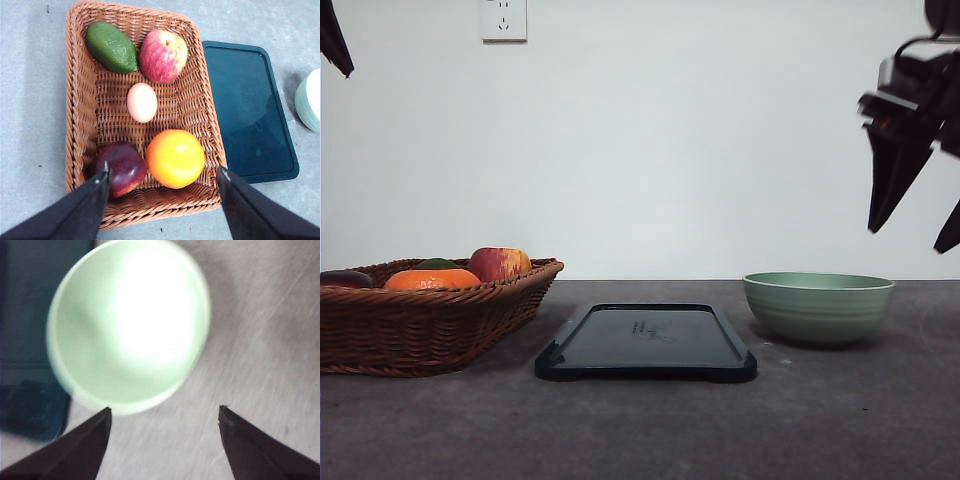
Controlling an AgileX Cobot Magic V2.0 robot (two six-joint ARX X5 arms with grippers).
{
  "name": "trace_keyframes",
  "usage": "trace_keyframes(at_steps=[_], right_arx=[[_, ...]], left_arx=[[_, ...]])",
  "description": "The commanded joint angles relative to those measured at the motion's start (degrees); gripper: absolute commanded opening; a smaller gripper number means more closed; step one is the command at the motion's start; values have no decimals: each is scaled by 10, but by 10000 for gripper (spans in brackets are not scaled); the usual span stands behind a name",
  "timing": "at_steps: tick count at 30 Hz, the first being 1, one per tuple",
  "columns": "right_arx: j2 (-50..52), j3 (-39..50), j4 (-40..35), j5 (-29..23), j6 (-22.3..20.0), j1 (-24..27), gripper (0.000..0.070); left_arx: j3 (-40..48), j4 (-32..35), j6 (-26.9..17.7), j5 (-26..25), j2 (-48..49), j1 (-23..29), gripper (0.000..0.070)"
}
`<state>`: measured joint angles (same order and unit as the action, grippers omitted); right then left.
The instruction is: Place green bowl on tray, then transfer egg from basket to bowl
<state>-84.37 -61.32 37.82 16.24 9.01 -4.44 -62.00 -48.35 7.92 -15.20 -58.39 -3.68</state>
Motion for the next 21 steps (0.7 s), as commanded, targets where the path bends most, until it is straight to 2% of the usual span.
trace_keyframes(at_steps=[1,5,10,18,20,21], right_arx=[[-37,-27,-4,-2,-9,3,418],[-96,-67,-5,-1,-11,8,407],[-140,-100,-10,-2,-18,8,336],[-179,-115,-17,-2,-18,8,305],[-183,-115,-16,-2,-18,8,249],[-183,-115,-16,-2,-18,8,189]], left_arx=[[-14,4,-9,-3,-4,-2,431],[-14,4,-9,-3,-4,-2,431],[-14,4,-10,-3,-4,-2,431],[-14,4,-11,-3,-4,-2,431],[-14,4,-10,-3,-4,-2,431],[-14,4,-11,-3,-4,-2,431]])
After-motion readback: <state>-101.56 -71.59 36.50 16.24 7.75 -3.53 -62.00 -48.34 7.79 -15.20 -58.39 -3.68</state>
